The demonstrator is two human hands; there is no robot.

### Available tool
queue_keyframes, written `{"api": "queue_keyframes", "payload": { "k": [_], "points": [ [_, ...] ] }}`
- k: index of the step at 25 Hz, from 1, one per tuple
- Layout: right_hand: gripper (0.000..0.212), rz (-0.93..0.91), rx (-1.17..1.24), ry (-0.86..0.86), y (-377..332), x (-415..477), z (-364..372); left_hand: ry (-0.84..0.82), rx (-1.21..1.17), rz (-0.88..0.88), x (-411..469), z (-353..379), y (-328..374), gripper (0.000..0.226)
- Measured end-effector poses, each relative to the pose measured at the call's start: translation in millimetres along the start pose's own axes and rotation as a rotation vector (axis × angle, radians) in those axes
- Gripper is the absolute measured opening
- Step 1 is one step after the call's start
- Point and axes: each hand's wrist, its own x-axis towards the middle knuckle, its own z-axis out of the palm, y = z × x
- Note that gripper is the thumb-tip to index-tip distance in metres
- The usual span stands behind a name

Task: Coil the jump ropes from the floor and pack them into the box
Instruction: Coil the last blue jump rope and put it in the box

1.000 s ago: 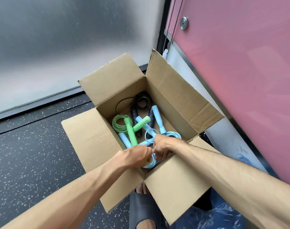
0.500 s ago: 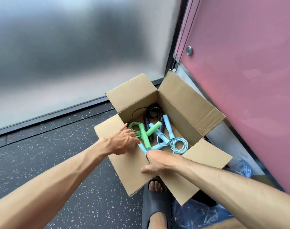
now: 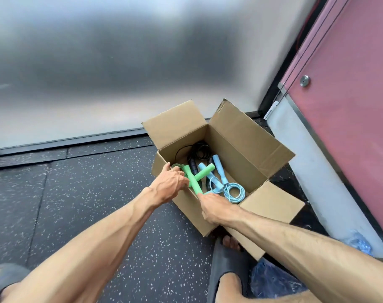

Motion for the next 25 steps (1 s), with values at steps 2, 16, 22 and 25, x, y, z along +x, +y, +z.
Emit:
{"api": "queue_keyframes", "payload": {
  "k": [2,16,22,25],
  "points": [
    [0.025,-0.056,-0.068,0.012,-24,10,0,0.048,-0.029,-0.070,-32,8,-18,0.013],
    [0.028,-0.383,-0.601,-0.037,-128,0,50,0.127,-0.385,-0.521,-224,80,13,0.025],
    [0.029,-0.303,-0.354,-0.088,-109,-3,57,0.083,-0.314,-0.537,-245,84,12,0.032],
    [0.030,-0.148,-0.185,0.351,-83,1,35,0.341,-0.336,-0.904,-268,77,-22,0.047]
  ]
}}
